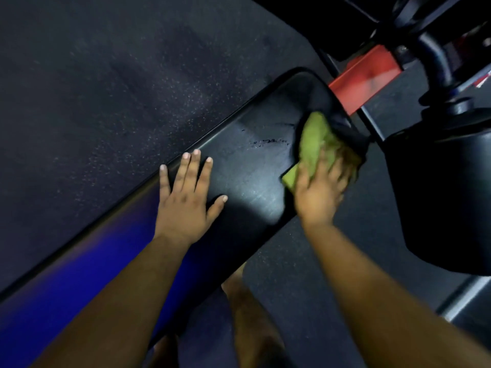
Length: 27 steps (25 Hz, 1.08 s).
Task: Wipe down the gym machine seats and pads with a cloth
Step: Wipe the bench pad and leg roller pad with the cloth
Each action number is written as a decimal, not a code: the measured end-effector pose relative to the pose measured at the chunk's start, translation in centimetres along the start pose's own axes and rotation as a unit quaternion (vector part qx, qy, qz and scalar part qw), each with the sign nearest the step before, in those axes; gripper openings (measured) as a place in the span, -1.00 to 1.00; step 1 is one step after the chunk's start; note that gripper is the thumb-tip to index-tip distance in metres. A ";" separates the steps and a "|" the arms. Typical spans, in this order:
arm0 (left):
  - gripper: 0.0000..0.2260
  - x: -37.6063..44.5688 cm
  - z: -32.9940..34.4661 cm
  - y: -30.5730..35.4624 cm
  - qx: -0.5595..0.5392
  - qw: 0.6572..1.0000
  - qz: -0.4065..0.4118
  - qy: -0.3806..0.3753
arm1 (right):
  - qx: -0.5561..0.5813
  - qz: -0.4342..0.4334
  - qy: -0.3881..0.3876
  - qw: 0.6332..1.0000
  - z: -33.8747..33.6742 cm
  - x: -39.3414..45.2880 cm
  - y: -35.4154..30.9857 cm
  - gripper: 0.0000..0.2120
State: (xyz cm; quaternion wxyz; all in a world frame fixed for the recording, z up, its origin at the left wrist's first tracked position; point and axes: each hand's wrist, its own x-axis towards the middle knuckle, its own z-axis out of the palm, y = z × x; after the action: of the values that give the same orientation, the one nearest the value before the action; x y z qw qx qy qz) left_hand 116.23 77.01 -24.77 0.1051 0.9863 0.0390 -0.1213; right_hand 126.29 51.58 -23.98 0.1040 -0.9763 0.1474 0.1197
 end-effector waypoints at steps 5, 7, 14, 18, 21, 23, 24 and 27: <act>-0.25 0.4 0.5 0.3 0.005 1.000 -0.006 0.022 | -0.129 -0.301 -0.104 0.939 1.0 -7.6 -2.3 -0.31; -0.24 0.6 0.5 0.3 0.013 1.000 -0.008 0.018 | -0.170 -0.369 -0.085 0.910 -0.2 -0.7 -3.2 -0.30; -0.23 0.8 0.4 0.6 0.021 1.000 -0.009 0.014 | -0.131 -0.209 0.001 0.969 -0.9 8.2 -7.6 -0.37; -0.23 0.9 0.5 0.5 0.023 0.999 -0.009 0.023 | -0.171 -0.431 -0.054 0.884 0.4 2.8 -10.3 -0.35; -0.23 0.9 0.6 0.4 0.021 0.999 -0.008 0.024 | -0.193 -0.478 -0.090 0.852 -0.5 8.2 -11.7 -0.39; -0.23 0.8 0.7 0.3 0.017 1.000 -0.007 0.020 | -0.185 -0.345 -0.074 0.917 -1.5 12.8 -11.0 -0.42; -0.23 0.8 0.6 0.3 0.016 1.000 -0.007 0.017 | -0.157 -0.260 -0.058 0.951 -2.2 14.5 -9.8 -0.43; -0.23 0.8 0.4 0.5 0.015 1.000 -0.006 0.008 | -0.057 -0.071 -0.016 0.996 -3.8 14.3 -4.7 -0.40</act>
State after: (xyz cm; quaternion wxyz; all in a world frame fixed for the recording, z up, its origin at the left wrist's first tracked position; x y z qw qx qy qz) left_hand 117.00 76.47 -25.22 0.0895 0.9883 0.0445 -0.1148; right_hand 141.75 51.27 -23.37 0.0590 -0.9867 0.0685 0.1353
